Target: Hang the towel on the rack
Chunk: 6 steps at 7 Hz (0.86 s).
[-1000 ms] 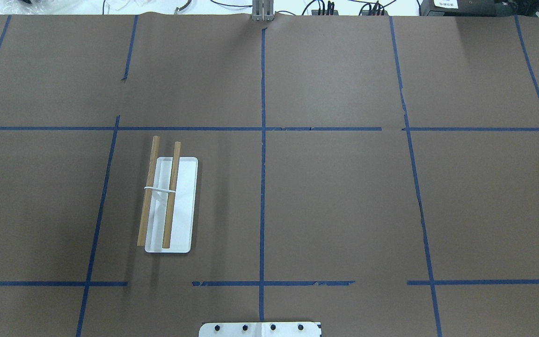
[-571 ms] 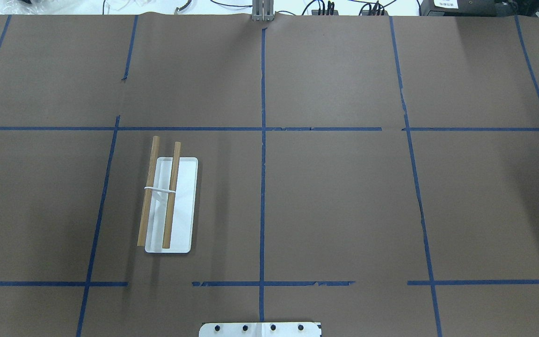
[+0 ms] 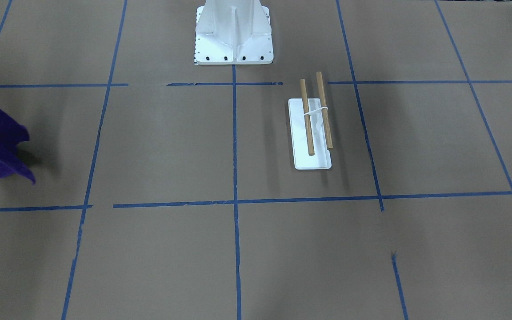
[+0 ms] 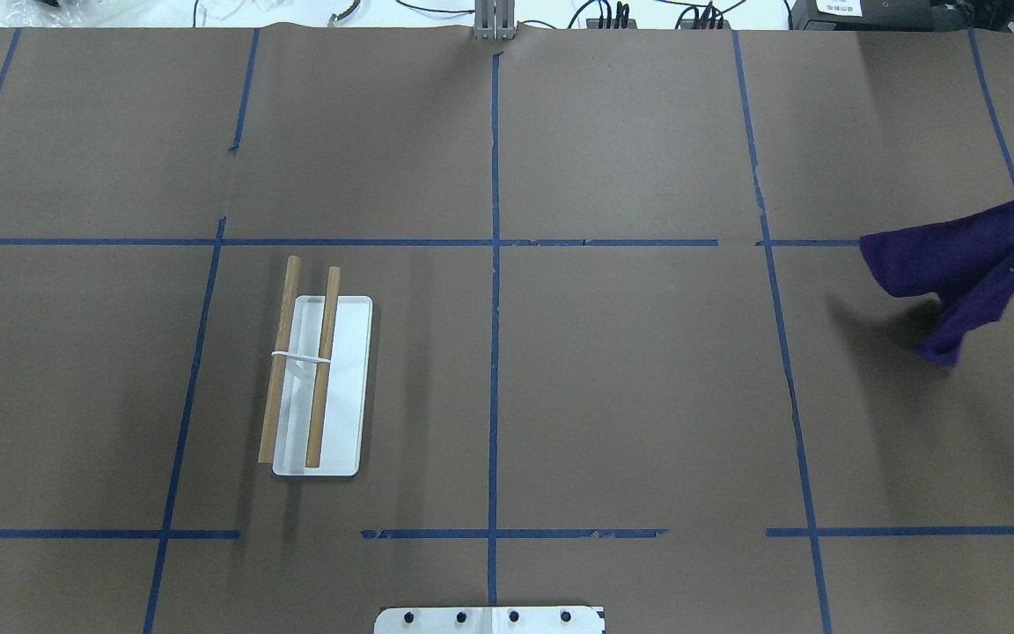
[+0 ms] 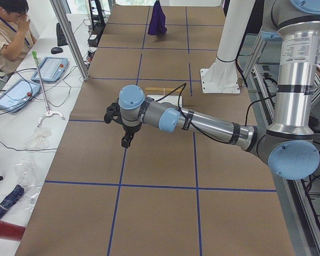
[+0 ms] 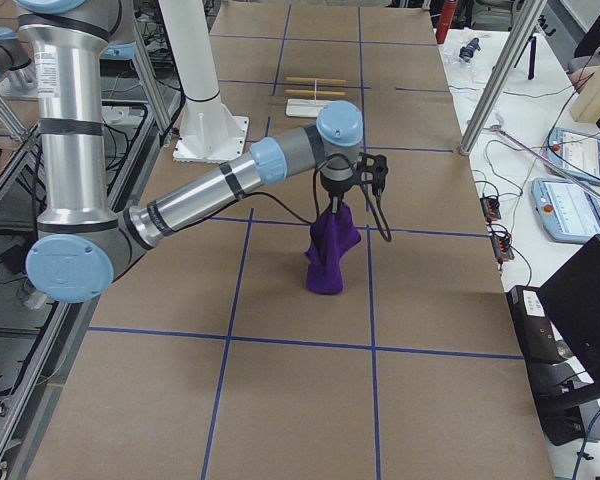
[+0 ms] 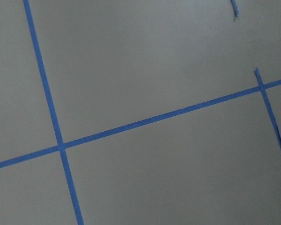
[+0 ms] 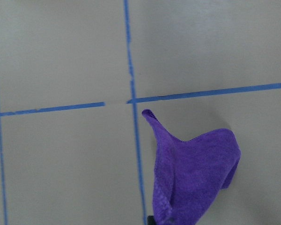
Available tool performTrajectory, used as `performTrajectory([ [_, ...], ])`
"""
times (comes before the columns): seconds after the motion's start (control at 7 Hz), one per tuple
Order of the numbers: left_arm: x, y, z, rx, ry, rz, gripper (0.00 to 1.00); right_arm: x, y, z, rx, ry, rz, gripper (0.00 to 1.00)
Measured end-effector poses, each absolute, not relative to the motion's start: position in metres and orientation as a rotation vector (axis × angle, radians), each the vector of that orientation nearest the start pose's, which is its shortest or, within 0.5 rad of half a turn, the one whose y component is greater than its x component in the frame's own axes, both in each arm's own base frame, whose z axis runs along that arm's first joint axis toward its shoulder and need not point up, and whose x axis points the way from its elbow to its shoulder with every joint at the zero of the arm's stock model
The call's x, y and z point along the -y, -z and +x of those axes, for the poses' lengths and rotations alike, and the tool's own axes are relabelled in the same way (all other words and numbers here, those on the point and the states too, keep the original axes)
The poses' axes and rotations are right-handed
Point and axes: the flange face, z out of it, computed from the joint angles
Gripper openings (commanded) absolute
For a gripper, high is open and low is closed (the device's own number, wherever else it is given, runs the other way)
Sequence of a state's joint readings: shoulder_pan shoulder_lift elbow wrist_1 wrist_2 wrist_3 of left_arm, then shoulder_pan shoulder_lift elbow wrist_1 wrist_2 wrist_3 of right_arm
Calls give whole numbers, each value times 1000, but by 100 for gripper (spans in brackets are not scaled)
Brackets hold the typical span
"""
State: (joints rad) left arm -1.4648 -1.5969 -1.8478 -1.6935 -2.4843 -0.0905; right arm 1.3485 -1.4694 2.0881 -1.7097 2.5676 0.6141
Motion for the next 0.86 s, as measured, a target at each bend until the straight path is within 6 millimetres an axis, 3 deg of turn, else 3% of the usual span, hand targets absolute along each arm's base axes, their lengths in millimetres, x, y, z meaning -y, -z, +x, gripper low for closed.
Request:
performTrajectory([
  [0.14, 514, -452, 22, -988, -187, 300, 100, 491, -293, -104, 1110, -132, -25, 0],
  [0.43, 524, -377, 110, -1144, -142, 251, 100, 492, -185, -198, 1149, -154, -59, 0],
  [0.71, 523, -280, 211, -1345, 12, 87, 99, 467, -124, -261, 1205, -137, -29, 0],
  [0.86, 519, -242, 243, -1400, 55, 11, 99, 455, -106, -279, 1244, -121, -6, 0],
])
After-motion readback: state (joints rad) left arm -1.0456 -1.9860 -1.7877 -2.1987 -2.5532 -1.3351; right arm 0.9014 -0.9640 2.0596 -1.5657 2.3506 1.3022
